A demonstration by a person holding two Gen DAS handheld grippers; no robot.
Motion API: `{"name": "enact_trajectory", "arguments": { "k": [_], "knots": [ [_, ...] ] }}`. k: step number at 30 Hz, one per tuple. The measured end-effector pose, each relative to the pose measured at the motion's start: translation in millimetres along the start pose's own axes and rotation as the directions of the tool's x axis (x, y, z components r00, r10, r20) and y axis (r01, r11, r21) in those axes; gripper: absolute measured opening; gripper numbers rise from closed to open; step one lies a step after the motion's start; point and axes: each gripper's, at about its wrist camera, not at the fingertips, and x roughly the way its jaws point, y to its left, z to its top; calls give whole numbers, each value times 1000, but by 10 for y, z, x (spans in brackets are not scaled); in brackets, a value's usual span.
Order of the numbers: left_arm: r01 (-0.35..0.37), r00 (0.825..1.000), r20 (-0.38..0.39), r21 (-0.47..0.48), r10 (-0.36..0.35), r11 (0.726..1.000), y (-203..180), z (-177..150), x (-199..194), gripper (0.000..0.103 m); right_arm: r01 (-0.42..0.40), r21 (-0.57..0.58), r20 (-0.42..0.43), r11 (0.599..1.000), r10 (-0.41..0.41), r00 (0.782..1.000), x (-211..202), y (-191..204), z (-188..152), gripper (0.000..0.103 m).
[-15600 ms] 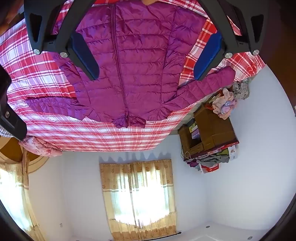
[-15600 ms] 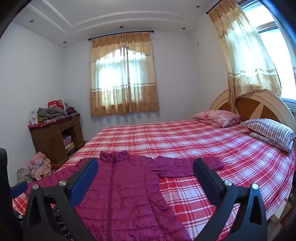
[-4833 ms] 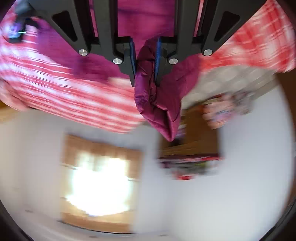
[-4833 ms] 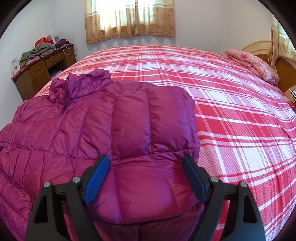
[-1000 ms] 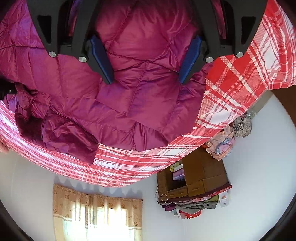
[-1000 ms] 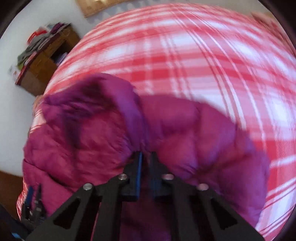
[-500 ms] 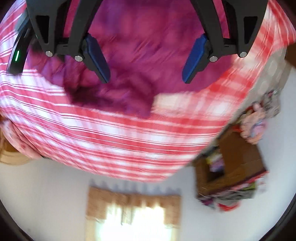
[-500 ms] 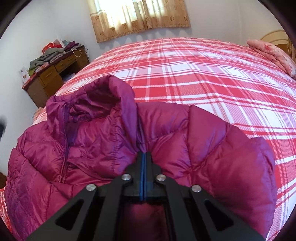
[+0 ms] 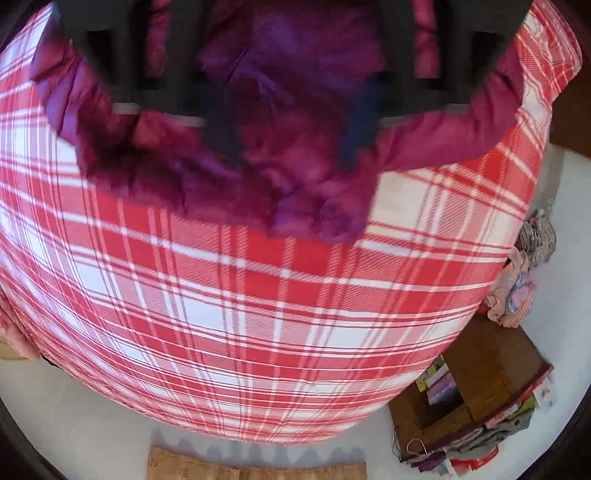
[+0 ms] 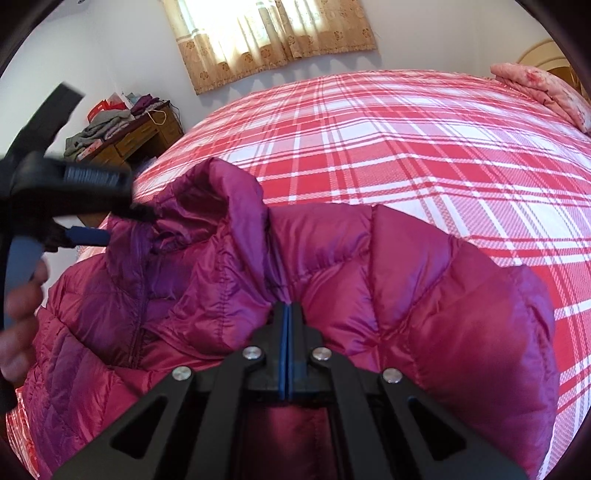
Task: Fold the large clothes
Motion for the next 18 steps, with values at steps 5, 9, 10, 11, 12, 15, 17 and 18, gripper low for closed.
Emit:
{"name": "enact_trajectory", "arguments": {
  "k": [5, 9, 10, 11, 12, 15, 17, 18],
  "knots": [
    [-2, 1000, 5, -15, 2, 1000, 353, -378, -185, 7, 5, -3, -1, 1000, -5, 1000, 10, 1, 1, 0],
    [14, 1000, 16, -34, -13, 999, 568, -664, -230, 7, 10, -7, -2, 1000, -10, 1000, 19, -1, 4, 0],
    [47, 999, 27, -50, -46, 998, 621, -649, -225, 7, 10, -7, -2, 1000, -10, 1000, 22, -3, 7, 0],
    [62, 997, 39, -63, -60, 996, 652, -640, -247, 7, 10, -7, -2, 1000, -10, 1000, 22, -3, 8, 0],
    [79, 996, 56, -70, -75, 994, 662, -611, -278, 7, 10, -7, -2, 1000, -10, 1000, 23, -2, 8, 0],
    [190, 979, 88, -54, -185, 980, 581, -448, -383, 7, 19, -13, -1, 1000, -19, 1000, 27, 15, 15, 0],
    [231, 972, 57, -17, -230, 973, 412, -305, -389, 7, 21, -15, -1, 1000, -21, 1000, 30, 21, 9, 0],
    [229, 973, 40, 9, -229, 973, 308, -240, -370, 7, 22, -15, 0, 1000, -22, 1000, 31, 23, 10, 0]
  ]
}}
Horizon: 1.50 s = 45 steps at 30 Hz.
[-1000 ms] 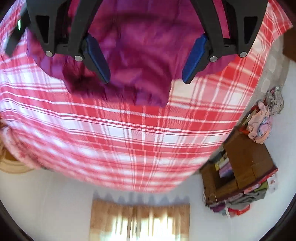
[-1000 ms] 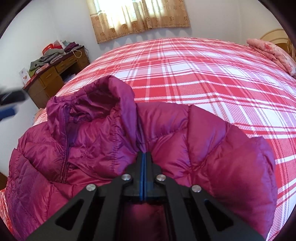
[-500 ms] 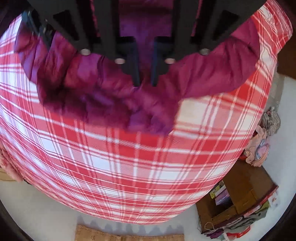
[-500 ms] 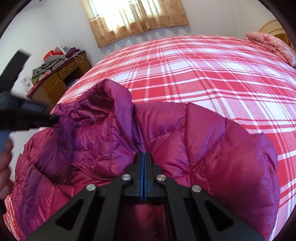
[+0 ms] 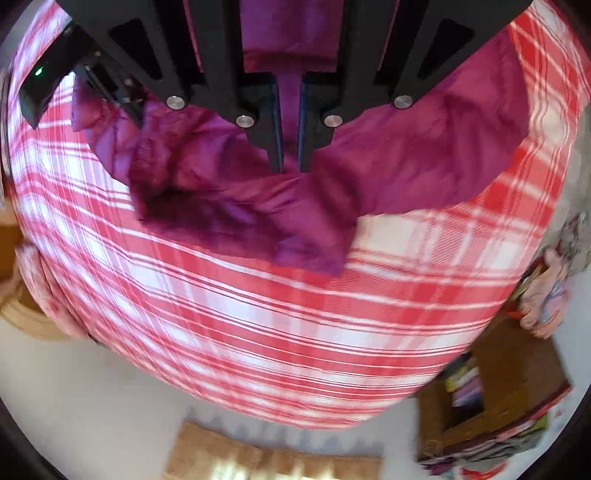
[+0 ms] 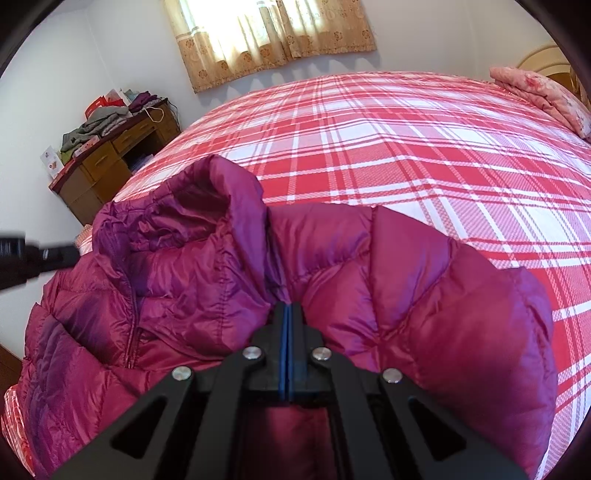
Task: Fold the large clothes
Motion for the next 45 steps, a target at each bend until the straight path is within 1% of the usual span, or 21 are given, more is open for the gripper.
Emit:
{"name": "enact_trajectory", "arguments": {
  "k": [3, 5, 8, 10, 14, 17, 18, 19, 21, 23, 27, 29, 31, 33, 34, 35, 36, 37, 39, 41, 45],
  "knots": [
    [-109, 992, -56, 74, 114, 991, -279, 141, 227, 7, -1, 1, 0, 1000, 1, 1000, 2, 7, -1, 0],
    [-107, 991, -66, 101, 114, 989, -409, 185, 301, 7, -3, 3, 1, 1000, 3, 1000, 1, 5, -1, 0],
    [23, 996, -82, 48, -19, 999, -414, 199, 276, 7, -9, 7, 2, 1000, 9, 1000, 1, 1, 3, 0],
    [96, 994, -49, -17, -97, 995, -371, 219, 222, 7, -14, 11, 2, 1000, 14, 1000, 0, -13, 0, 0],
    [110, 994, 20, -105, -109, 988, -267, 242, 88, 7, -23, 15, 3, 1000, 23, 1000, -3, -34, -4, 0],
    [285, 959, 48, -196, -281, 938, -110, 259, 77, 9, -29, 19, 4, 999, 28, 1000, -4, -45, -5, 0],
    [299, 954, 36, -211, -299, 931, -109, 260, 82, 16, -30, 20, 4, 999, 30, 1000, -5, -50, -6, 0],
    [278, 960, 27, -206, -279, 938, -129, 269, 80, 31, -30, 20, 4, 999, 30, 1000, -4, -49, -5, 0],
    [160, 987, 40, -151, -156, 976, -247, 283, 43, 57, -32, 21, 4, 999, 32, 999, -5, -52, -4, 0],
    [62, 997, 47, -91, -58, 994, -405, 302, 38, 65, -34, 22, 4, 999, 34, 999, -5, -57, -5, 1],
    [-99, 994, -39, -45, 97, 994, -578, 330, 280, 65, -40, 25, 5, 999, 40, 999, -9, -59, -5, 1],
    [-199, 976, -96, -3, 197, 980, -651, 300, 480, 65, -42, 26, 5, 999, 42, 999, -12, -66, -5, 1],
    [-297, 944, -138, 44, 300, 954, -651, 212, 591, 65, -44, 28, 5, 999, 44, 999, -14, -69, -4, 1],
    [-364, 920, -142, 32, 365, 931, -589, 141, 623, 65, -47, 30, 5, 998, 47, 999, -12, -70, -2, 1],
    [-378, 917, -131, 9, 376, 926, -527, 115, 593, 60, -48, 32, 5, 998, 48, 999, -14, -72, -5, 1],
    [-378, 920, -113, -15, 374, 926, -453, 86, 542, 50, -50, 33, 5, 998, 50, 999, -13, -72, -4, 1],
    [-367, 927, -100, -36, 362, 930, -363, 45, 475, 26, -51, 34, 5, 998, 51, 999, -12, -70, -5, 1],
    [-350, 934, -98, -57, 343, 935, -287, 15, 434, 17, -51, 35, 4, 998, 51, 999, -10, -67, -5, 1],
    [-283, 959, -77, -139, 275, 949, -39, -110, 258, 16, -50, 34, 4, 998, 50, 999, -8, -65, -6, 1],
    [-238, 971, -49, -193, 233, 952, 138, -263, 116, 15, -48, 34, 4, 998, 48, 999, -9, -59, -7, 1],
    [-170, 985, -28, -294, 169, 941, 406, -617, 35, 15, -43, 30, 2, 999, 43, 999, -9, -49, -7, 1]
  ]
}}
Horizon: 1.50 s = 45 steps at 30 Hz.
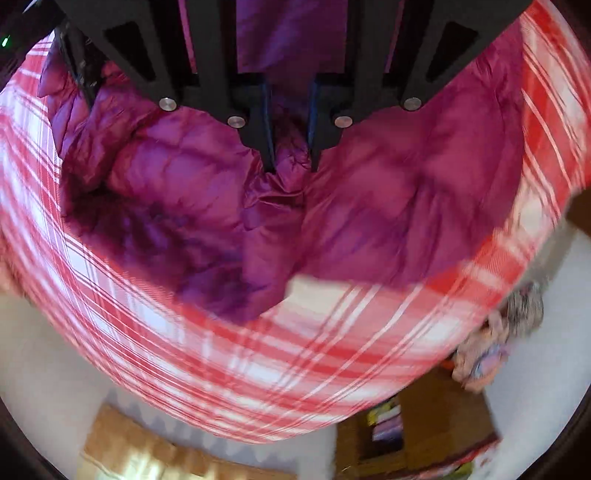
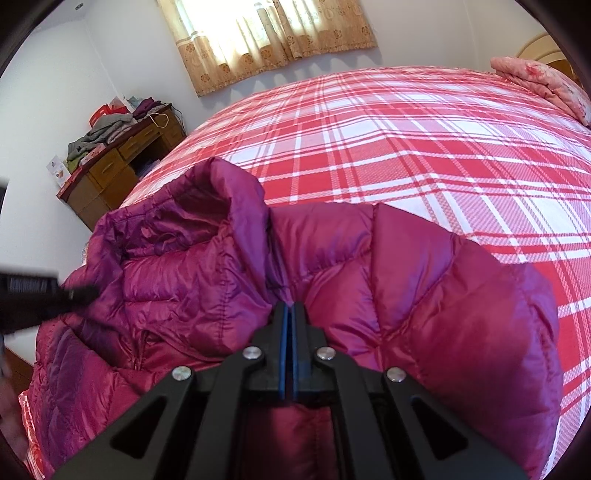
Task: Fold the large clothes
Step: 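Lift the hem with the left tool and fold it toward the collar held by the right tool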
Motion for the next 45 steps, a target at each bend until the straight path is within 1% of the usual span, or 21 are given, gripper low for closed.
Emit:
{"name": "enact_trajectory", "arguments": {
  "k": [3, 6, 7, 9, 12, 13, 14, 17, 19, 21, 24, 26, 28, 31, 34, 36, 38, 39, 41, 42, 45],
  "knots": [
    [81, 996, 28, -77, -79, 994, 214, -174, 63, 15, 3, -3, -1, 1000, -3, 1000, 0, 8, -1, 1],
    [129, 989, 90, -135, -117, 982, 307, -277, 76, 16, 6, -7, -3, 1000, -6, 1000, 7, 13, 5, 1],
    [162, 982, 120, -174, -143, 971, 359, -324, 64, 16, 4, -5, -4, 1000, -4, 1000, 7, 9, 6, 2],
    [255, 956, 209, -245, -206, 935, 512, -473, 61, 15, -11, 6, -9, 1000, 11, 1000, 4, -24, 9, 2],
    [271, 928, 316, -202, -199, 941, 511, -682, 15, 15, -5, 38, -16, 999, 6, 1000, -129, -96, 14, 6],
    [275, 927, 315, -207, -202, 939, 517, -685, 11, 15, 15, 43, 16, 999, -15, 1000, -259, -98, 41, 15],
    [295, 924, 312, -220, -220, 930, 538, -678, 29, 15, 22, 46, 45, 999, -24, 999, -349, -89, 86, 15],
    [355, 906, 328, -243, -268, 903, 625, -723, 20, 15, 5, -6, 146, 1000, -4, 989, -568, 123, 494, 15],
    [356, 905, 331, -240, -269, 903, 601, -732, 10, 15, 44, -55, 158, 998, -35, 987, -474, 335, 861, 15],
    [363, 901, 337, -237, -275, 901, 595, -750, -10, 15, 65, -39, 128, 997, -60, 990, -242, 430, 1128, 15],
    [390, 890, 348, -243, -295, 888, 659, -789, -10, 15, 16, 50, 7, 999, -17, 1000, 258, 423, 1317, 17],
    [402, 885, 353, -249, -304, 881, 697, -791, -3, 15, -4, 72, -127, 997, 14, 992, 550, 428, 1206, 17],
    [404, 884, 352, -248, -307, 880, 695, -786, 8, 15, -19, 50, -232, 999, 30, 972, 660, 455, 991, 17],
    [405, 884, 353, -248, -308, 880, 716, -791, 2, 15, -58, 57, -288, 997, 72, 955, 550, 420, 606, 14],
    [402, 886, 349, -245, -306, 882, 739, -775, 14, 15, -79, 74, -264, 994, 96, 960, 395, 348, 399, 10],
    [402, 886, 345, -243, -308, 883, 733, -734, 35, 15, -77, 54, -224, 996, 87, 971, 305, 334, 264, 8],
    [404, 888, 333, -237, -317, 883, 727, -719, 35, 15, -48, -77, -120, 996, 39, 992, 209, 428, 82, 7],
    [390, 897, 308, -221, -316, 894, 687, -680, 30, 15, -22, -142, -74, 990, 11, 997, 201, 492, 21, 7],
    [331, 926, 237, -138, -293, 934, 631, -593, -112, 15, 5, -169, -57, 986, -15, 998, 200, 520, 8, 7],
    [315, 929, 237, -112, -283, 942, 621, -587, -218, 15, -2, -166, -58, 986, -8, 998, 214, 495, 24, 7],
    [302, 913, 295, -24, -282, 953, 549, -557, -641, 16, -45, -133, -53, 990, 38, 998, 182, 383, 16, 7]
  ]
}}
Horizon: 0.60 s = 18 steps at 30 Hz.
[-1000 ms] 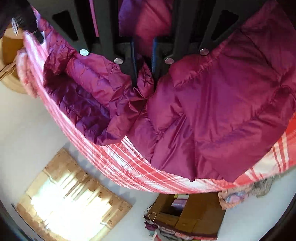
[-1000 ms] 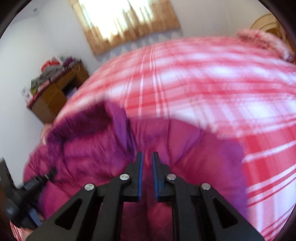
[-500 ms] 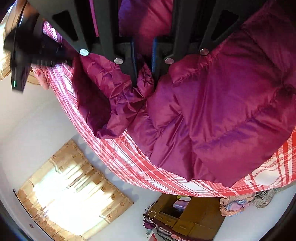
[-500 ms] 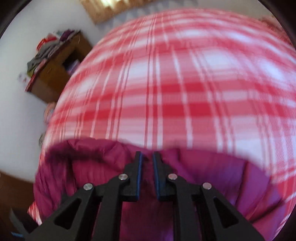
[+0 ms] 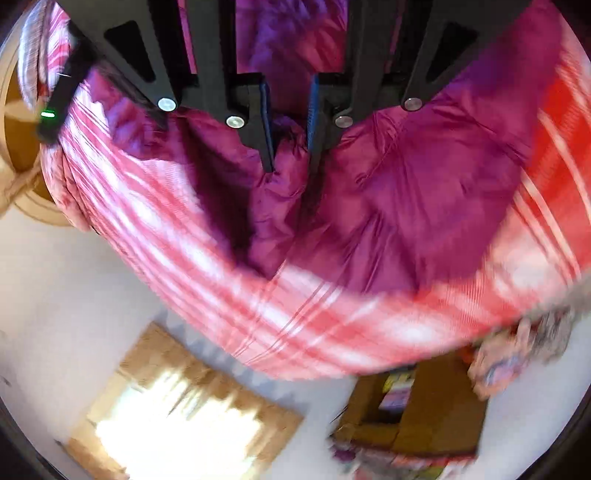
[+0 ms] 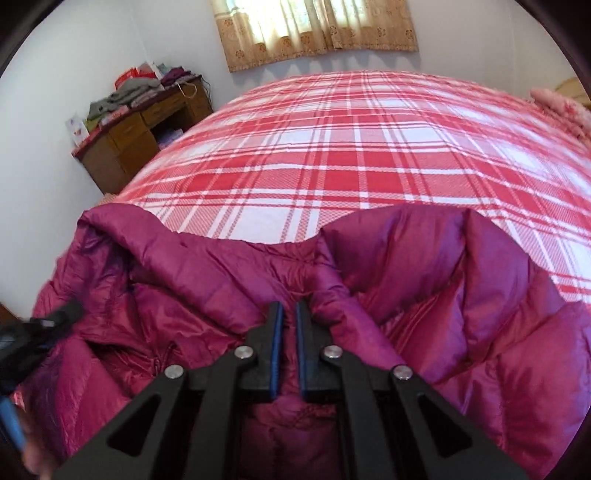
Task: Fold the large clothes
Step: 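Lift the hem with the left tool and fold it toward the collar held by the right tool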
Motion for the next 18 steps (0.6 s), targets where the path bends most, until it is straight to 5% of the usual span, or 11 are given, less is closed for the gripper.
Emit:
{"name": "enact_trajectory", "arguments": {
  "k": [4, 8, 10, 12, 16, 18],
  "knots": [
    [-36, 996, 80, 127, 26, 991, -416, 341, -105, 23, 25, -23, 7, 999, -25, 1000, 21, 55, 27, 7],
    [-68, 996, 77, 186, 54, 980, -763, 724, 166, 29, 38, -34, 10, 999, -38, 999, 36, 114, 14, 7],
    [-50, 998, 37, 200, 44, 978, -834, 799, 367, 40, 49, -44, 12, 998, -48, 999, 27, 137, 6, 7],
    [-65, 997, -22, 217, 71, 974, -808, 751, 619, 41, 52, -48, 14, 998, -51, 999, 30, 142, 5, 8],
    [-211, 963, -113, 260, 246, 942, -506, 436, 940, 41, 33, -35, 16, 999, -32, 999, 25, 105, 3, 8],
    [-210, 963, -119, 237, 243, 948, -247, 244, 949, 40, 16, -26, 18, 1000, -15, 1000, 25, 89, 3, 8]
  ]
}}
